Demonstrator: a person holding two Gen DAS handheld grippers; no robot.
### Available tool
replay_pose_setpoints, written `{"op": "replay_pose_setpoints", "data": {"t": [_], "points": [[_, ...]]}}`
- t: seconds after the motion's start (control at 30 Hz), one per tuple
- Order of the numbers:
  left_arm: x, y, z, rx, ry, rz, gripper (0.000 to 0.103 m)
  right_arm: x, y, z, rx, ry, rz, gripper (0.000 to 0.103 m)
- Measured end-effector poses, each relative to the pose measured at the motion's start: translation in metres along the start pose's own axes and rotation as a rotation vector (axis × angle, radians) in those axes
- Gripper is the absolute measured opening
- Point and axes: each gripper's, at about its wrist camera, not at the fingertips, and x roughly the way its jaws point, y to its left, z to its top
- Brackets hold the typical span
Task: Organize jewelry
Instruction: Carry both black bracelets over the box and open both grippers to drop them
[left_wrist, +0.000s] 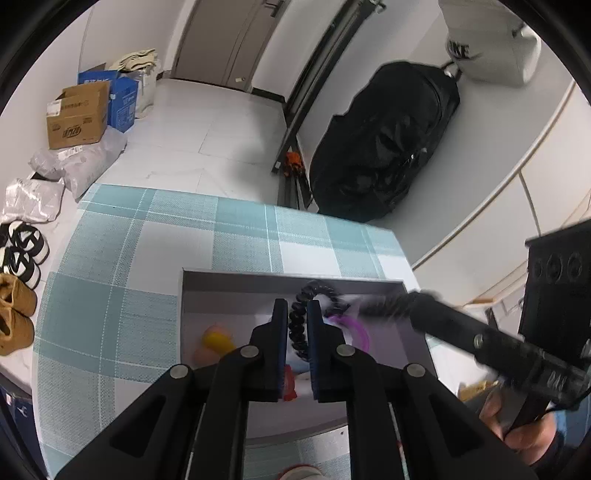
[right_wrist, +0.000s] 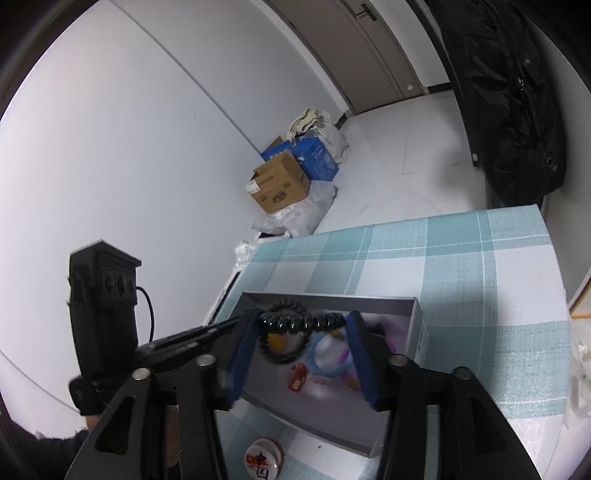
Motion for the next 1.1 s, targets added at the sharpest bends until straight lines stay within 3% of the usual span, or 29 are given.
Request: {"op": "replay_pose_setpoints", "data": {"t": [0.03, 0.1, 0.13, 0.43, 0.83, 1.1], "points": [[-0.002, 0.001, 0.001, -0.005, -0.004, 0.001, 0.021, -0.001, 0.000, 0.000, 0.005, 0.000, 0.001, 0.069], [-0.004, 0.003, 0.001, -0.023, -0.011, -0.010, 0.048, -0.007, -0.001, 0.000, 0.019, -0.026, 0.017, 0.070], [-0.008, 0.005, 0.001, -0.037, -0.026, -0.006, 0.052, -0.011, -0.001, 0.000, 0.017, -0.043, 0.023, 0.070], [-0.013, 0.002, -0.005, -0.016, -0.050, 0.059, 0.054, -0.030, -0.002, 0.000, 0.014, -0.126, 0.015, 0.080], [-0.029, -0.005, -0.018, 0.043, -0.083, 0.159, 0.055, -0.037, 0.003, -0.011, -0.030, -0.156, -0.049, 0.085], [-0.042, -0.008, -0.036, 0.050, -0.098, 0.204, 0.064, -0.046, 0.010, -0.027, -0.076, -0.151, -0.104, 0.087]]}}
